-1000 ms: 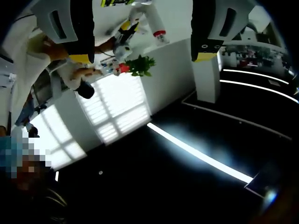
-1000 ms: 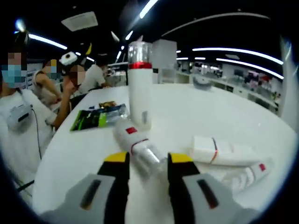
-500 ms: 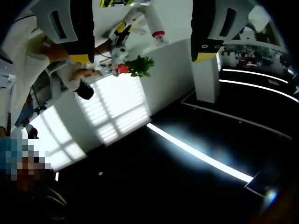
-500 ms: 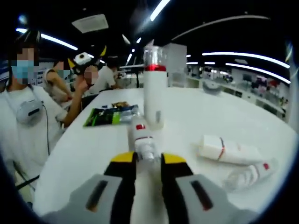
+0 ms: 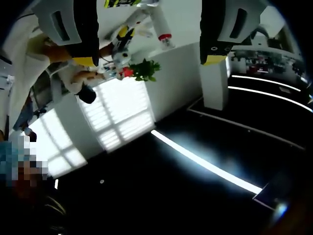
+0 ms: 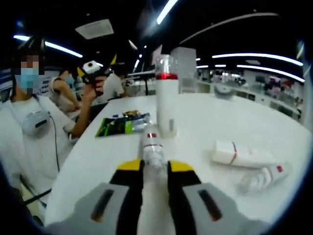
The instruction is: Arrange the skincare products in the storage area until every visible bottle or jar stands upright without overlapping.
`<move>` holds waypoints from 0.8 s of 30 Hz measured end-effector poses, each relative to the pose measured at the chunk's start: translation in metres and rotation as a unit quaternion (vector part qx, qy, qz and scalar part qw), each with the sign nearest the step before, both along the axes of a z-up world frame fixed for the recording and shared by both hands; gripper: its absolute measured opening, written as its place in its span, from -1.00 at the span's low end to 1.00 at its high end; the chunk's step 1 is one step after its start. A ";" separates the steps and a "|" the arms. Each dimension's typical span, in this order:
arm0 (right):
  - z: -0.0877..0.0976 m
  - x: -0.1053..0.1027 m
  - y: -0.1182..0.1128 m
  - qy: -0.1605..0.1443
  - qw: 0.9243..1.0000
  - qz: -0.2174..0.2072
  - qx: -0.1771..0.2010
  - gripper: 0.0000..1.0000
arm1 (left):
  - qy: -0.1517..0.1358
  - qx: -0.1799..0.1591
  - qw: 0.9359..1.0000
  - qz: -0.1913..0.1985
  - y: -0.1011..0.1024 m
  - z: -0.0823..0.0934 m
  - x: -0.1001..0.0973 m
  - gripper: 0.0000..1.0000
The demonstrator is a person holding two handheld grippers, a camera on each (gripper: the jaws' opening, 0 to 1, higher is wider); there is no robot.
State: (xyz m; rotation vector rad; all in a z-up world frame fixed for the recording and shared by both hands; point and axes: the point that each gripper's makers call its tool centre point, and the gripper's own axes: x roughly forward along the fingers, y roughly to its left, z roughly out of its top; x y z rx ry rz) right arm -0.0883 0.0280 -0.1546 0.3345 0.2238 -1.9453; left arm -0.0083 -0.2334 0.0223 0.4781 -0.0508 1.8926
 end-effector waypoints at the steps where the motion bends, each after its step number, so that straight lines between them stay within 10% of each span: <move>1: 0.001 -0.002 0.003 -0.001 1.000 0.000 -0.001 -0.65 | -0.005 -0.001 1.000 0.001 0.001 -0.001 -0.001 0.80; 24: 0.040 0.018 -0.019 0.026 0.999 -0.005 0.022 -0.65 | -0.013 -0.022 1.000 0.010 0.003 -0.010 -0.004 0.80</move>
